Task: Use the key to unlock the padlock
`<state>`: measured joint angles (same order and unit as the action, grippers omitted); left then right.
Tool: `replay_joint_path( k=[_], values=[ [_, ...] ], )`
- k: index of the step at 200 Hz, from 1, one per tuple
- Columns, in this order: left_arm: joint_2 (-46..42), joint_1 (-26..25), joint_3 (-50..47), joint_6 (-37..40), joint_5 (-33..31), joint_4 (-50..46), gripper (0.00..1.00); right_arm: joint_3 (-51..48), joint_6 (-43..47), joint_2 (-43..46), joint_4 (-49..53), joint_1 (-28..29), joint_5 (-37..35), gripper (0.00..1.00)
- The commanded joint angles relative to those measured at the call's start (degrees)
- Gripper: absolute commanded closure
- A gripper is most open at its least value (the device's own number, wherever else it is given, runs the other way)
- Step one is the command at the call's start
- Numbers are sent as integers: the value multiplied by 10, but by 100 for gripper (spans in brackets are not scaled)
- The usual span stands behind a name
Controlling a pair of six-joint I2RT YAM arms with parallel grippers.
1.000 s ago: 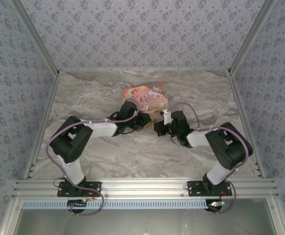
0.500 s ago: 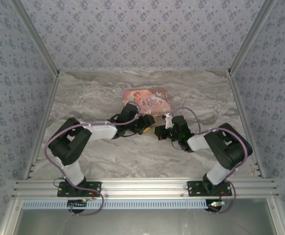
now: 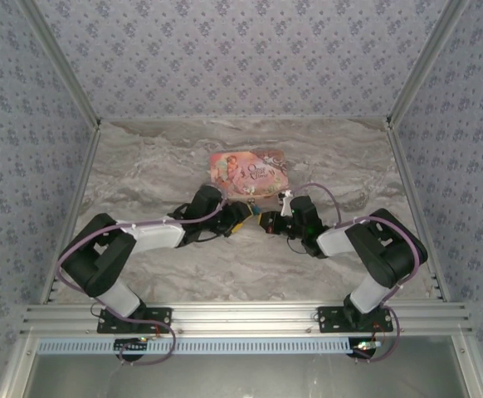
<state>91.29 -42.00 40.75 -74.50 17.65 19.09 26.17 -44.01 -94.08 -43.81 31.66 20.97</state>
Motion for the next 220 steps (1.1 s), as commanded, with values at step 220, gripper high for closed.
replay_joint_path(
  k=[220],
  values=[
    [84,3,-3,-87,-71,150,61,53,-138,12,10,21,13,100]
  ],
)
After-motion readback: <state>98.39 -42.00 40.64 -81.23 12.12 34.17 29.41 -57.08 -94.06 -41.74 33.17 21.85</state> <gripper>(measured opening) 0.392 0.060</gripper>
